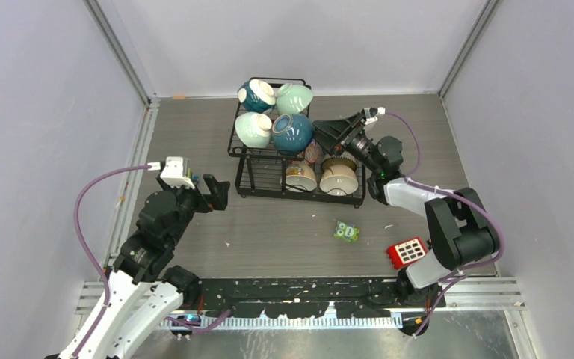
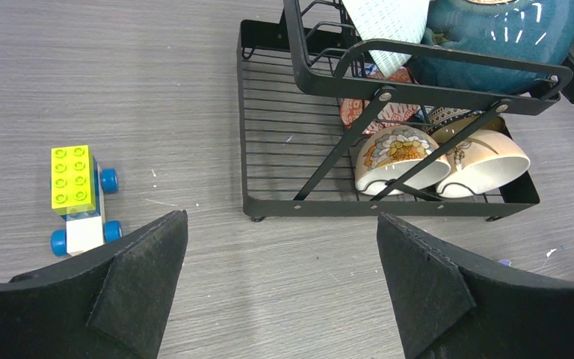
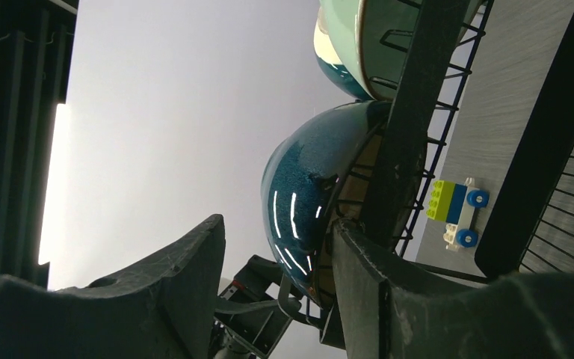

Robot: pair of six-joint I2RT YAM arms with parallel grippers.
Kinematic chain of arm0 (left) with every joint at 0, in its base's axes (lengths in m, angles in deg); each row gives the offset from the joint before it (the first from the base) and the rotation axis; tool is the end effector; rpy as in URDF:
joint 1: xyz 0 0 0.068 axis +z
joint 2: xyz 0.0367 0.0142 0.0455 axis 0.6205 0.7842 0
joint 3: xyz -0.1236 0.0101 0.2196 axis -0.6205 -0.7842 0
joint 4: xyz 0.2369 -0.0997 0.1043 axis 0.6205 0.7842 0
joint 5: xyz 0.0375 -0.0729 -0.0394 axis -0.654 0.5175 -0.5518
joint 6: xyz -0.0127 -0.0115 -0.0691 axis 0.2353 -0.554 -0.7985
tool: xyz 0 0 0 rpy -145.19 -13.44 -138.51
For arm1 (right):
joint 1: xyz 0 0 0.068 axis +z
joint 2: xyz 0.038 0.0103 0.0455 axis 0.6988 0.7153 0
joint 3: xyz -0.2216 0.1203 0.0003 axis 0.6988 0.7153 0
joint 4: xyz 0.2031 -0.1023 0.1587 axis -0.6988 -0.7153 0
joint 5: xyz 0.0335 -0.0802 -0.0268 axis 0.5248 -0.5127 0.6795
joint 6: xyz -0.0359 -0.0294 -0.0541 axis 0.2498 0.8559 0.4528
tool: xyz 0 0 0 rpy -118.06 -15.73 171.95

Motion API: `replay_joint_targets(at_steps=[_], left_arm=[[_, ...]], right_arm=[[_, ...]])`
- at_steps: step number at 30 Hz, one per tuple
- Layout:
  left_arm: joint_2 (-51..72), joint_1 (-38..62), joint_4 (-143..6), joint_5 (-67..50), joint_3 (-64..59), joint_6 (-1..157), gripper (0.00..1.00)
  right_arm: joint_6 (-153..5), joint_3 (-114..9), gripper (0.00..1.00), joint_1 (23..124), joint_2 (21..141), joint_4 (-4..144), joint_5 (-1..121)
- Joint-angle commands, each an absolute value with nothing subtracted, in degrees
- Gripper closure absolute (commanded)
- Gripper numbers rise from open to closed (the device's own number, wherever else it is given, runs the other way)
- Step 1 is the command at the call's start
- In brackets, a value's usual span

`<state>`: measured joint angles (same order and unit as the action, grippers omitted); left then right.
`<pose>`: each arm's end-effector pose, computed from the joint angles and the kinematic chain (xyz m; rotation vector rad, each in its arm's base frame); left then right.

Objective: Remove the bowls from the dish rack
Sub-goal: Pick up the bowl from the dish rack.

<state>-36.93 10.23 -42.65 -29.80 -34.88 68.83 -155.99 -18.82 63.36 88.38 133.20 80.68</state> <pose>0.1629 -0.0720 0.3133 -0.0438 1.7893 -0.4084 0.3294 0.1434 0.2438 0.4364 1.5370 1.8610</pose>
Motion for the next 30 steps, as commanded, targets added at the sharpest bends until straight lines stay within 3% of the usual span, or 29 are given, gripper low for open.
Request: replay_joint_targets(at_steps=[1,30], left_arm=[[-36.7,10.1,-45.1,-30.8,-34.2,69.3,0.02],[-35.3,10.1,-45.6,-30.4,-34.2,69.2,0.02]], right_arm=[[-156.8,-18.4,0.42,63.6,88.9,138.7,81.9],[-161.8,-18.2,0.58,63.7,94.8,150.1,81.6]])
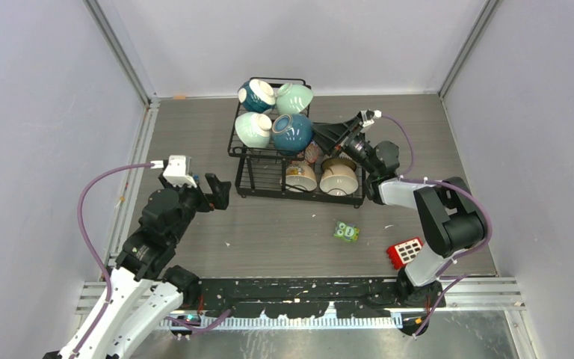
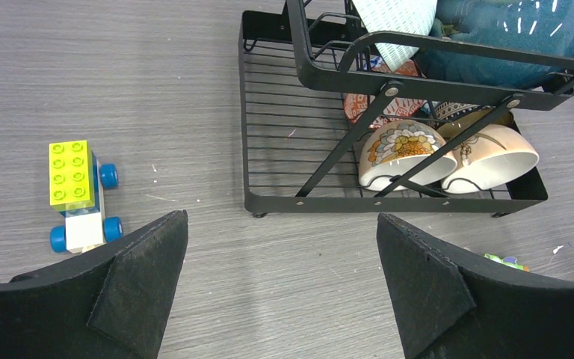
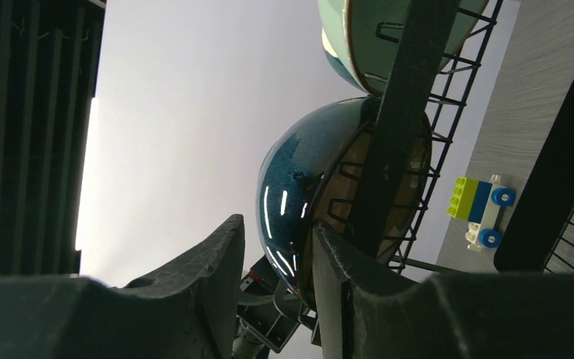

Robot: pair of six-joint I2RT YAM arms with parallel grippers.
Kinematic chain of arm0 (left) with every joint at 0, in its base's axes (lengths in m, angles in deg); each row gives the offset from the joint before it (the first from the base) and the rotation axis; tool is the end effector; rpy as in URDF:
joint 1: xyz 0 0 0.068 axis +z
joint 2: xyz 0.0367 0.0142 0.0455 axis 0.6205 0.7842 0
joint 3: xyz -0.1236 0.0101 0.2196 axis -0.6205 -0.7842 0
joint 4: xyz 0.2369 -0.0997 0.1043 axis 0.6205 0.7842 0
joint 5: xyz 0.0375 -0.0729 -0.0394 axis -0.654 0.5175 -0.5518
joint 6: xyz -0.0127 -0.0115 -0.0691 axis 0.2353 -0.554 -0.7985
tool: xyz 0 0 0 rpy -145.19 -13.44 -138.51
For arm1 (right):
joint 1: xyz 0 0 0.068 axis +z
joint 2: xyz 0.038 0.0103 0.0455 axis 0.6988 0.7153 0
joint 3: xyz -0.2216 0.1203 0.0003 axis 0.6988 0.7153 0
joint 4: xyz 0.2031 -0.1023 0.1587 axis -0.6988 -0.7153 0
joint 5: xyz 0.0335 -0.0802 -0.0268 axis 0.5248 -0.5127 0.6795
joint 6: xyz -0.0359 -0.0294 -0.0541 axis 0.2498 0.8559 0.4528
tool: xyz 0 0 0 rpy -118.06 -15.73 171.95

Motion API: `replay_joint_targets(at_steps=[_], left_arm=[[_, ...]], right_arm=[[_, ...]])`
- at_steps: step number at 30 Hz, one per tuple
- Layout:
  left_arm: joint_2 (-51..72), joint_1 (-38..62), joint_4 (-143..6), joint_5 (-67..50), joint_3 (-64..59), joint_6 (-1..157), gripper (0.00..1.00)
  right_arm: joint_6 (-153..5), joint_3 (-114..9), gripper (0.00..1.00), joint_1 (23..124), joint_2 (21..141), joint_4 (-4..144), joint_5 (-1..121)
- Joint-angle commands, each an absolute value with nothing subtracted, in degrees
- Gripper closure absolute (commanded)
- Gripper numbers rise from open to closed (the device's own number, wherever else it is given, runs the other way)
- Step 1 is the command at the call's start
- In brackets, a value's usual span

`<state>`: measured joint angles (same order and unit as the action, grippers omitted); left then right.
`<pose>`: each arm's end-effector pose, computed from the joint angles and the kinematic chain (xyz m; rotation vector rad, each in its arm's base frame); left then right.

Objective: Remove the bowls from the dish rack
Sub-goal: Pick up the bowl from the dish rack.

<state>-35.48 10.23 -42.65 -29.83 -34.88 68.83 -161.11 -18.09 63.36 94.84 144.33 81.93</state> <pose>0.1673 -0.0744 0.3093 -0.0405 1.8135 -0.3981 0.3326 0.1457 0.2240 0.4357 1.4943 1.9553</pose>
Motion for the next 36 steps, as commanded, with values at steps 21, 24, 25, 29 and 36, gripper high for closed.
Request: replay_joint_targets(at_steps=[21,24,25,29,36], left_arm=[[-35.7,10.1,-45.4,-30.7,-34.1,69.3,0.02],[-35.8,10.1,-45.4,-30.8,-34.1,69.3,0.02],[-35.8,10.1,-45.3,-30.7,-34.1,69.3,0.02],[-35.8,10.1,-45.3,-30.8,-34.1,69.3,0.02],[-35.6,10.1,-45.3,-30.7,-34.1,69.3,0.02]], right_arm=[[-163.2,-20.8,0.71,65.0,97.7,153.0,83.4],[-163.2,-21.0,0.75,65.1,97.9,152.9,83.4],[-163.2,-21.0,0.76,65.1,97.9,152.9,83.4],[-163.2,-21.2,0.81,65.2,97.9,153.0,83.7],[-163.2,-21.9,0.89,65.3,97.9,153.0,83.8]])
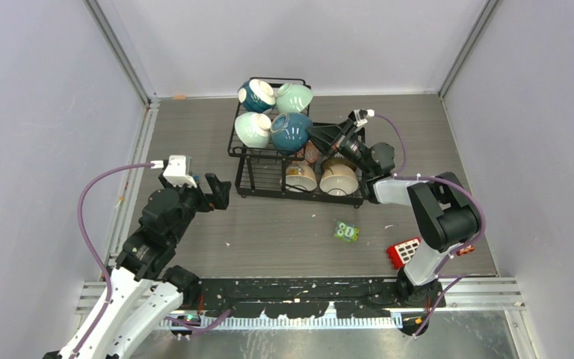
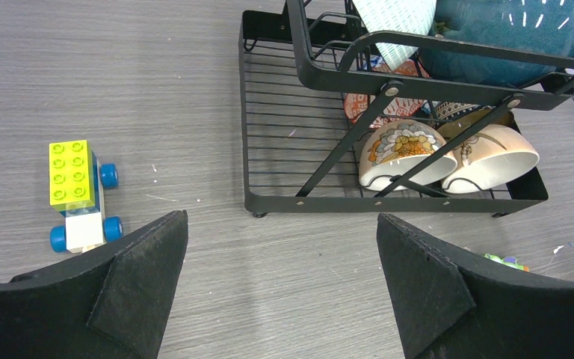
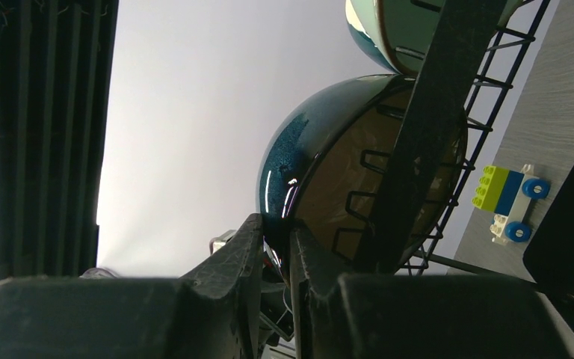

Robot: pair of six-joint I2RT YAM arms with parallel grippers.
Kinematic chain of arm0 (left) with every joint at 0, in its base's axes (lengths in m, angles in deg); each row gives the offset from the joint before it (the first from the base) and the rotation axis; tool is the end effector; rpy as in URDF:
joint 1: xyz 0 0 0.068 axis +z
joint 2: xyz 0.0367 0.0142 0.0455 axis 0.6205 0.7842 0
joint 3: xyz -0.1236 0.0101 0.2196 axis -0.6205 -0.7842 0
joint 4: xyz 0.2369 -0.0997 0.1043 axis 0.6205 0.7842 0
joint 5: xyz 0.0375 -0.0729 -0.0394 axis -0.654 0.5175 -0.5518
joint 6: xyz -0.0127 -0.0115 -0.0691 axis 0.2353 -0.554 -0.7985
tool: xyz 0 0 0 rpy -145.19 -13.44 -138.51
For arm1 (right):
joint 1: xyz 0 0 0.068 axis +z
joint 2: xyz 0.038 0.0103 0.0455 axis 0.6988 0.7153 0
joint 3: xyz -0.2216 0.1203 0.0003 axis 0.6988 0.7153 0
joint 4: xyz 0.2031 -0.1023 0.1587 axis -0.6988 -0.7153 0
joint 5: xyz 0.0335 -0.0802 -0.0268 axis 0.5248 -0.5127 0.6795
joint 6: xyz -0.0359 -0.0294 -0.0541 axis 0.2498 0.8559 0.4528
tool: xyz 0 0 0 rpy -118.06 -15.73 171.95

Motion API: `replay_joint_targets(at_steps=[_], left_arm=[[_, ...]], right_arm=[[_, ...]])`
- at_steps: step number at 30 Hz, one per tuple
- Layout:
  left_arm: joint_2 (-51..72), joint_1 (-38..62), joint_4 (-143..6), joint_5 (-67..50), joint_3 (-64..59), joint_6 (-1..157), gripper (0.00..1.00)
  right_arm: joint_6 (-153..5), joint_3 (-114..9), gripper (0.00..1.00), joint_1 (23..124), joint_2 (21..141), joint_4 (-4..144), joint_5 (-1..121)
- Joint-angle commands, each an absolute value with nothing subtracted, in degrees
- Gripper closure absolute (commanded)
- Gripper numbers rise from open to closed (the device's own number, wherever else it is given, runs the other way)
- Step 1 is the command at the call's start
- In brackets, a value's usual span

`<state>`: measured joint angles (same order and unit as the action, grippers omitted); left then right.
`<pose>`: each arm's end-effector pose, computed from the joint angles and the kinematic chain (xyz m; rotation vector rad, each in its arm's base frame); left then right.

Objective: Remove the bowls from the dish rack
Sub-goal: Pick up the bowl from the dish rack.

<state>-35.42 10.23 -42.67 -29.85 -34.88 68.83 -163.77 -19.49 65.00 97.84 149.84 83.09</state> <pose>0.1675 -0.0745 0.3091 -0.0407 1.8141 -0.3976 0.3315 0.1575 0.2246 0.3784 1.4646 2.0365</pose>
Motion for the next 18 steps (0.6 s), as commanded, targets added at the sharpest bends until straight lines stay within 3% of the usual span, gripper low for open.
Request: replay_joint_targets(at_steps=[1,4,18], left_arm=[[-35.6,10.1,-45.3,-30.7,-34.1,69.3,0.02],[-35.7,10.1,-45.4,-30.6,-34.2,69.3,0.02],[-36.4,10.1,-45.3,-30.4,-34.2,69.3,0.02]], right_arm=[[-163.2,-22.1,0.91,65.3,97.9,152.9,83.8],[-163.2,-22.5,0.99,65.4,98.0,152.9,84.1],[-162.9,-23.6,0.99,65.7,96.1,152.9,84.4]])
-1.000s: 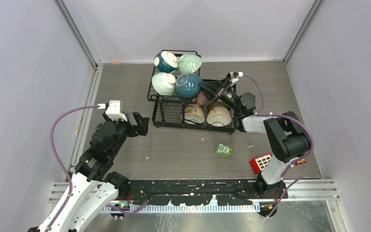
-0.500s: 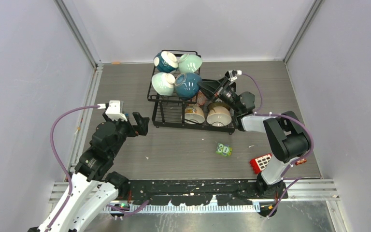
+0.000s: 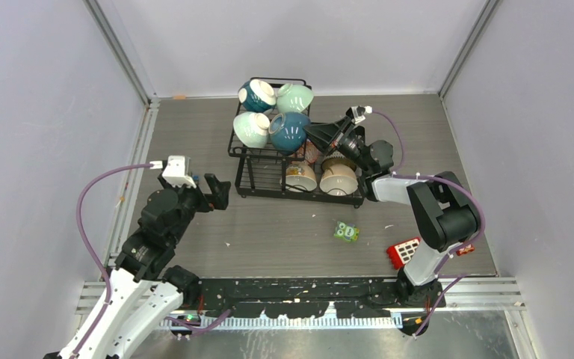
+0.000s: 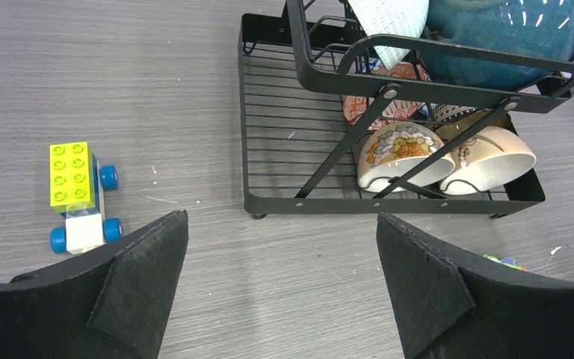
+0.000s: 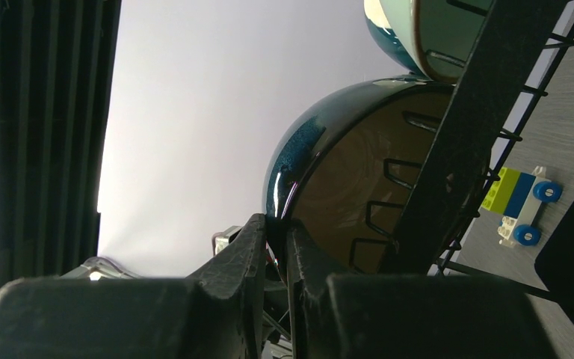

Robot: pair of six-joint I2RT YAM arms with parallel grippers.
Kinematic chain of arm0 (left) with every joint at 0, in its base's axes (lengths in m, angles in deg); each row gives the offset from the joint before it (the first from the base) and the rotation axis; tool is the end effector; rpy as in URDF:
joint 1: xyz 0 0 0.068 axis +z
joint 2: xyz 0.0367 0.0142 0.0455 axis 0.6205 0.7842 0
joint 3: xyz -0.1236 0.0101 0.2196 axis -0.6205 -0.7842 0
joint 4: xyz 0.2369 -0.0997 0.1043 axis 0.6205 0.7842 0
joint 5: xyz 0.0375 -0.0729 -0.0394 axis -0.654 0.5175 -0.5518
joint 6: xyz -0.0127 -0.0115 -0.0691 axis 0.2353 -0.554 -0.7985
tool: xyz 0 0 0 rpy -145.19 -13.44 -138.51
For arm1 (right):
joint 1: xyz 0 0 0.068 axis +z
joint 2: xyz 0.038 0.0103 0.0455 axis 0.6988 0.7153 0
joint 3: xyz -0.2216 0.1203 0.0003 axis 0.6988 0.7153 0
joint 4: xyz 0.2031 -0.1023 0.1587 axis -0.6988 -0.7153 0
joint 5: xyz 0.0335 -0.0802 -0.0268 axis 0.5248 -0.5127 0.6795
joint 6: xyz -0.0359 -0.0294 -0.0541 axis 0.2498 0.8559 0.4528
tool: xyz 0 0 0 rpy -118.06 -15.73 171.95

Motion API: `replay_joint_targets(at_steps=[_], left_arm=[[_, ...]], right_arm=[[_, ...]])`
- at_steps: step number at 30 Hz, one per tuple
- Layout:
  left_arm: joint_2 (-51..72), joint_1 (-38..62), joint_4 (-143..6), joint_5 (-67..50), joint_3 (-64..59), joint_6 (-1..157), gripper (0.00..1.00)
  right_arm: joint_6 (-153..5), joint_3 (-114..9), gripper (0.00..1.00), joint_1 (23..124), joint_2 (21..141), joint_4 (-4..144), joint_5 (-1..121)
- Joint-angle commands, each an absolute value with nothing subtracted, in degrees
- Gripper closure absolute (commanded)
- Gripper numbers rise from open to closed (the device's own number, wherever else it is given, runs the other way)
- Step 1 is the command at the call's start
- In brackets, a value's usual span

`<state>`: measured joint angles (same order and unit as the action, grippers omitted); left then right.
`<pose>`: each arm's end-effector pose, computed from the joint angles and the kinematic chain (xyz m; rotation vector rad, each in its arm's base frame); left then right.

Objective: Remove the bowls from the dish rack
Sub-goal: Pick up the bowl from the dish rack.

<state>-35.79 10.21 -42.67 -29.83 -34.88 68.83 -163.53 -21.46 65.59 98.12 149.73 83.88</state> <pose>0.1664 -0.0739 0.3102 -0.0411 1.8080 -0.4006 0.3339 0.1632 0.2333 0.3320 1.4537 2.0518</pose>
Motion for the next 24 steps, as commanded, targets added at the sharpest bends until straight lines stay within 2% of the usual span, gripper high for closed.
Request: replay_joint_targets(at_steps=[1,24], left_arm=[[-36.6,10.1,-45.2,-30.4,-34.3,69.3,0.02],[-36.9,10.0,-45.3,-30.4,-34.3,69.3,0.02]], right_arm=[[-163.0,-23.5,0.99,65.7,95.9,152.9,84.3],[-163.8,-24.7,0.99,65.3,91.1,152.8,83.0]])
